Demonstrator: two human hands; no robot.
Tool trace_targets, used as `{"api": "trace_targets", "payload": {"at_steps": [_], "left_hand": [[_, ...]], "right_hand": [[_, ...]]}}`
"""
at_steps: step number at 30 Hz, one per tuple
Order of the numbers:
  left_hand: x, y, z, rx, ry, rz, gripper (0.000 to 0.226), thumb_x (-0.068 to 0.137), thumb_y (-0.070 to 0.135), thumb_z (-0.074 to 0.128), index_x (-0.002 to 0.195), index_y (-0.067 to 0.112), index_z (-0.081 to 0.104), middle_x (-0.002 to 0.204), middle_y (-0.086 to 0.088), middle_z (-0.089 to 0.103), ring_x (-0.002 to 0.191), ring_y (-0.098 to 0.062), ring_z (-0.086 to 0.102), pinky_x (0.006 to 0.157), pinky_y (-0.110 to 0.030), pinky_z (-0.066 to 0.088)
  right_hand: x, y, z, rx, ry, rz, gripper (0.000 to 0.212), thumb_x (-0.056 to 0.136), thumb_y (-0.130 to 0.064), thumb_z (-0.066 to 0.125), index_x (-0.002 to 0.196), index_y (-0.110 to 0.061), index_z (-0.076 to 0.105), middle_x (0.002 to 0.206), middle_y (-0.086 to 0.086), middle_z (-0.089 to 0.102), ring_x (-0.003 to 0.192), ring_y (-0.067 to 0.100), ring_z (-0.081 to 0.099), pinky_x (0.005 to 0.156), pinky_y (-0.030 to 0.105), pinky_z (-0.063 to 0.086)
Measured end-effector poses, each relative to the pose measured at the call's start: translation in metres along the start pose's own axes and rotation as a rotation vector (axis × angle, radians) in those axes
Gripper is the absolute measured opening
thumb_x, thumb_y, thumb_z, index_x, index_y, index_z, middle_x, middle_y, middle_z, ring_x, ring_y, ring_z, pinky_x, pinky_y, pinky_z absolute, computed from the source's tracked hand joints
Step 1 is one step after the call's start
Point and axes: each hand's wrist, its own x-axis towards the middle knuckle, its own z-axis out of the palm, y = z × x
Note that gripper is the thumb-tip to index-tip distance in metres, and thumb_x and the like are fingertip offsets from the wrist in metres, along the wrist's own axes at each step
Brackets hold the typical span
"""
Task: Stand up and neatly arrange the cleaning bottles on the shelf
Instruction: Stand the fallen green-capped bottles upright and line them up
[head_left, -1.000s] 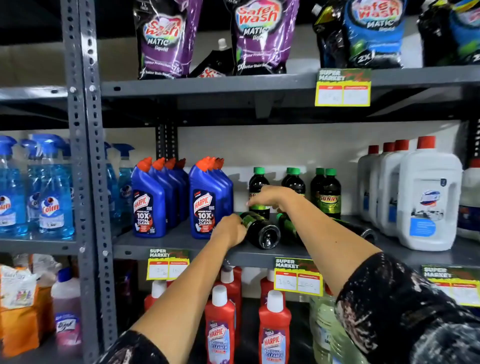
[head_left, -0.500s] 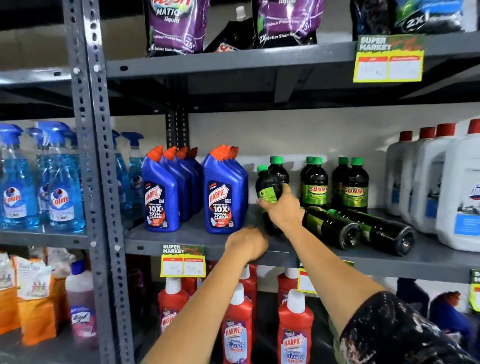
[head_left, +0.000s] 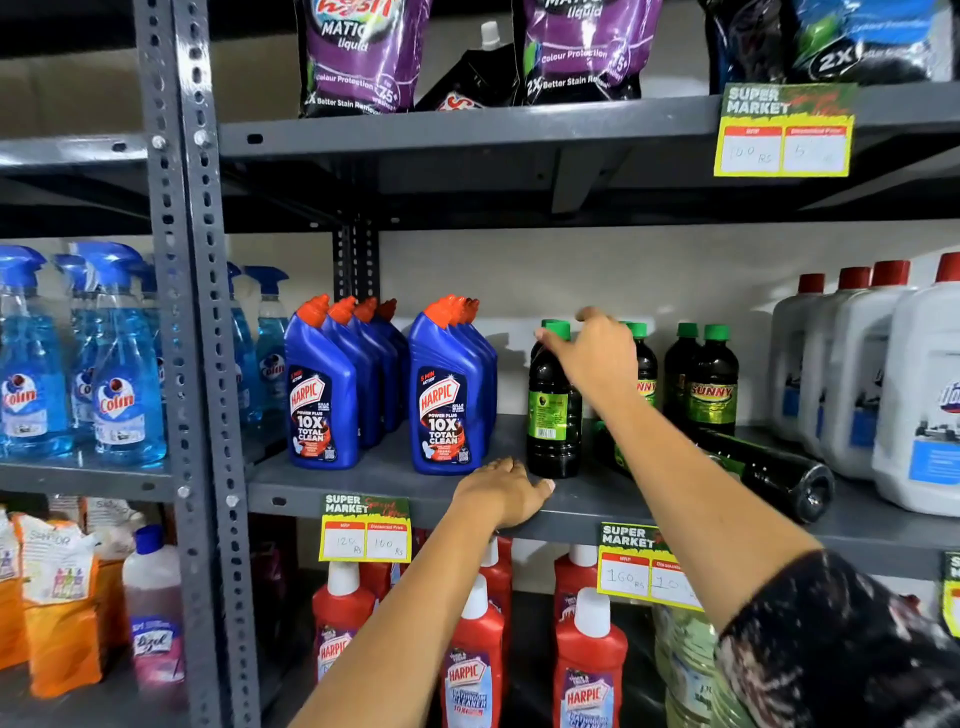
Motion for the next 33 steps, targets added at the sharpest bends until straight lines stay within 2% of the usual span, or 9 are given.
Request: {"api": "trace_targets", "payload": {"at_steps": [1, 3, 7, 12, 15, 21, 26, 29, 33], "left_hand": [[0.001, -0.001, 0.000, 0.005, -0.017, 0.003, 0.075, 0.094, 0.056, 0.017, 0.150, 0.007, 0.010, 0.161, -0.011, 0.008, 0.147, -0.023, 0.009, 0.118, -0.035, 0.009], [-0.001, -0.001, 0.001, 0.008, -0.028, 0.011, 0.076, 0.094, 0.057, 0.016, 0.151, 0.007, 0.008, 0.161, -0.011, 0.006, 0.148, -0.023, 0.007, 0.118, -0.035, 0.008], [-0.004, -0.002, 0.002, 0.025, -0.004, 0.021, 0.076, 0.095, 0.056, 0.015, 0.150, 0.005, 0.010, 0.160, -0.012, 0.008, 0.147, -0.023, 0.009, 0.118, -0.036, 0.009], [-0.003, -0.002, 0.003, 0.030, 0.007, 0.018, 0.076, 0.095, 0.056, 0.016, 0.150, 0.004, 0.012, 0.160, -0.013, 0.010, 0.147, -0.024, 0.011, 0.117, -0.036, 0.011], [-0.002, -0.001, 0.003, 0.026, -0.010, 0.011, 0.076, 0.095, 0.056, 0.017, 0.150, 0.005, 0.010, 0.161, -0.011, 0.007, 0.147, -0.024, 0.009, 0.118, -0.036, 0.010], [0.001, -0.001, 0.003, 0.036, -0.014, -0.017, 0.077, 0.094, 0.058, 0.017, 0.151, 0.008, 0.010, 0.161, -0.009, 0.006, 0.147, -0.022, 0.009, 0.119, -0.036, 0.009], [0.001, -0.002, 0.002, 0.016, -0.028, -0.005, 0.077, 0.094, 0.058, 0.018, 0.151, 0.007, 0.009, 0.161, -0.010, 0.005, 0.148, -0.022, 0.007, 0.120, -0.037, 0.008], [0.002, 0.003, -0.003, -0.022, -0.070, -0.045, 0.080, 0.092, 0.061, 0.023, 0.151, 0.009, 0.007, 0.161, -0.008, 0.003, 0.148, -0.022, 0.005, 0.119, -0.036, 0.008], [0.002, 0.028, -0.001, 0.031, -0.046, -0.074, 0.086, 0.088, 0.068, 0.022, 0.149, 0.007, 0.017, 0.159, -0.014, 0.015, 0.146, -0.028, 0.015, 0.116, -0.039, 0.016]], "right_hand": [[0.015, -0.011, -0.008, -0.080, -0.038, 0.026, 0.058, 0.074, -0.064, 0.063, 0.081, -0.006, 0.056, 0.072, 0.012, 0.064, 0.059, 0.021, 0.058, 0.049, 0.027, 0.044], [0.035, -0.030, -0.016, -0.226, -0.131, 0.068, 0.059, 0.072, -0.062, 0.067, 0.068, -0.006, 0.049, 0.062, 0.008, 0.054, 0.053, 0.020, 0.050, 0.045, 0.024, 0.037], [0.047, -0.041, -0.007, -0.408, -0.230, -0.055, 0.033, 0.079, -0.032, 0.074, 0.094, -0.005, 0.061, 0.096, 0.014, 0.066, 0.089, 0.032, 0.062, 0.062, 0.032, 0.042], [0.056, -0.037, -0.015, -0.354, -0.366, -0.084, 0.042, 0.080, -0.030, 0.073, 0.107, 0.000, 0.060, 0.114, 0.020, 0.065, 0.108, 0.036, 0.060, 0.082, 0.036, 0.049], [0.060, -0.016, -0.028, -0.131, -0.551, -0.107, 0.020, 0.087, -0.008, 0.063, 0.103, -0.001, 0.070, 0.113, 0.013, 0.070, 0.106, 0.025, 0.062, 0.089, 0.028, 0.046], [0.042, 0.011, -0.034, 0.502, -0.641, 0.031, 0.025, 0.091, 0.012, 0.043, 0.106, 0.000, 0.058, 0.107, 0.014, 0.062, 0.101, 0.019, 0.055, 0.094, 0.033, 0.046], [0.040, 0.015, -0.034, 0.601, -0.684, 0.047, 0.023, 0.091, 0.009, 0.045, 0.107, -0.004, 0.054, 0.114, 0.013, 0.063, 0.107, 0.021, 0.056, 0.095, 0.036, 0.047], [0.039, 0.026, -0.034, 0.574, -0.679, 0.065, 0.034, 0.092, -0.010, 0.055, 0.125, -0.010, 0.049, 0.130, 0.013, 0.055, 0.116, 0.024, 0.054, 0.095, 0.031, 0.044], [0.025, 0.065, -0.040, 0.101, -0.512, 0.039, 0.050, 0.091, -0.034, 0.058, 0.132, -0.009, 0.047, 0.130, 0.015, 0.056, 0.121, 0.032, 0.052, 0.098, 0.033, 0.039]]}}
